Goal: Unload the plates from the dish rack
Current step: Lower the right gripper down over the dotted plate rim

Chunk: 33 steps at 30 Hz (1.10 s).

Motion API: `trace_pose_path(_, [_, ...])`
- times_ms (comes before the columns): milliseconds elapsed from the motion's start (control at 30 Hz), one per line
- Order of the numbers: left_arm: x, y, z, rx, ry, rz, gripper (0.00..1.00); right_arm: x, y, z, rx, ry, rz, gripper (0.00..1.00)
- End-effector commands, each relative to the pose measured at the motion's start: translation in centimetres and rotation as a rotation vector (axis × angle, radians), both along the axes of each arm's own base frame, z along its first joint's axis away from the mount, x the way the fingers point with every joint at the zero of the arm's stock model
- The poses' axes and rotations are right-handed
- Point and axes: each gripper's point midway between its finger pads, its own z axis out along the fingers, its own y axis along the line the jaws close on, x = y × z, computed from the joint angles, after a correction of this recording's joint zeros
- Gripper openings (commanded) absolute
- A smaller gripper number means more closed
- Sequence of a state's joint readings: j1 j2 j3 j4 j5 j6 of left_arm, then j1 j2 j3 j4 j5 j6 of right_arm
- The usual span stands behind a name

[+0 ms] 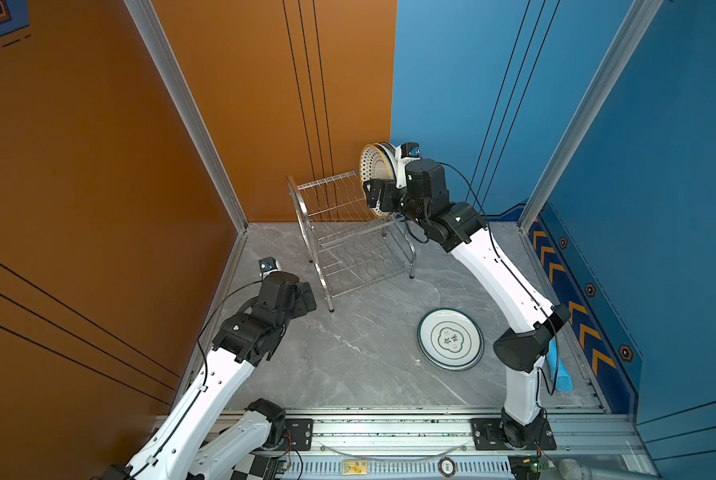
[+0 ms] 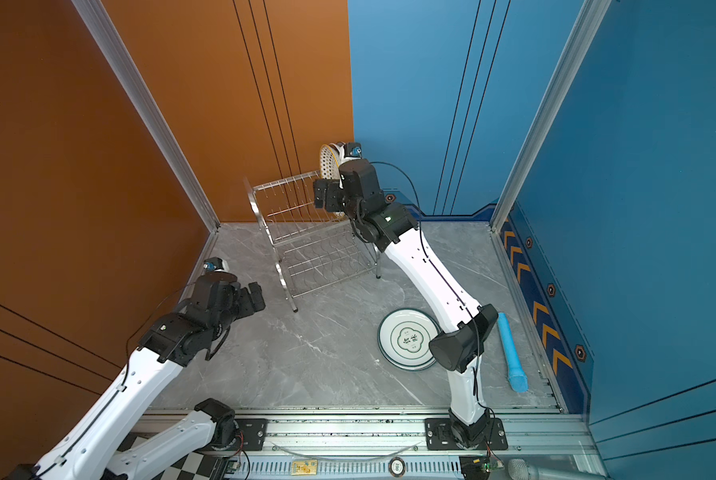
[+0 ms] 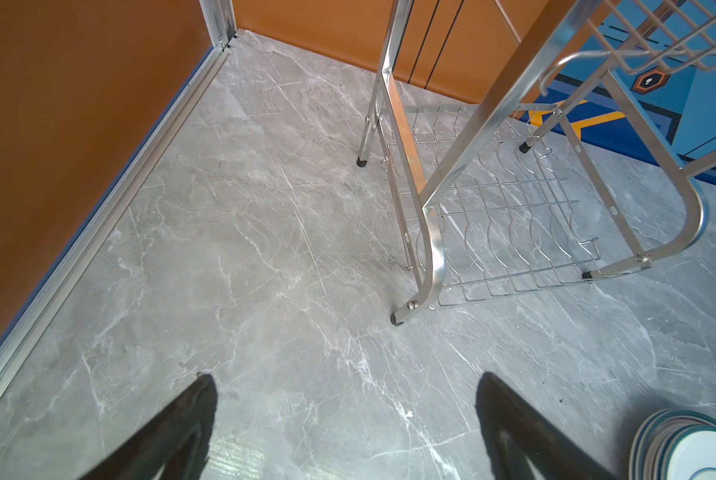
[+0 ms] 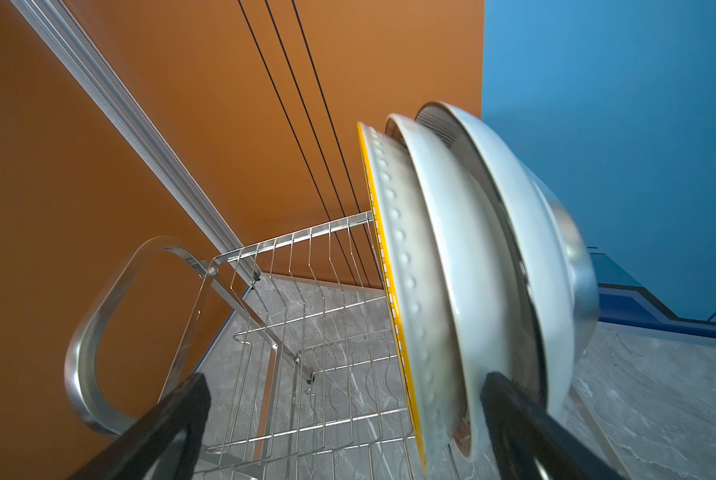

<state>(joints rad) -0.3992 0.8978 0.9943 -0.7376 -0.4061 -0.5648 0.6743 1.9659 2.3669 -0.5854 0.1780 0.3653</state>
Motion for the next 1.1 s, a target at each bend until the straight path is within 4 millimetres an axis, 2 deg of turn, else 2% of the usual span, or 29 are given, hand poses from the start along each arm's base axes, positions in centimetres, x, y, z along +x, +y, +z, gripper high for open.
trace_pose_path(0, [-0.1, 0.0, 0.6, -0.004, 0.005, -0.016, 0.98, 0.1, 0.3, 0.1, 0.020, 0.013, 0.014, 1.00])
trace_pose_path(300, [0.1, -0.2, 0.3, -0.007, 0.018, -0.022, 0.98, 0.2, 0.8, -0.2, 0.034, 0.019, 0.026, 1.00])
trace_pose_path(500, [0.2, -0.2, 0.1, -0.010, 0.019, -0.020, 0.98, -0.5, 1.0, 0.5, 0.036, 0.008, 0.037, 1.00])
trace_pose_path(1067, [0.6, -0.3, -0.4, -0.019, 0.031, -0.024, 0.98, -0.8, 0.4, 0.7, -0.010, -0.010, 0.005, 1.00])
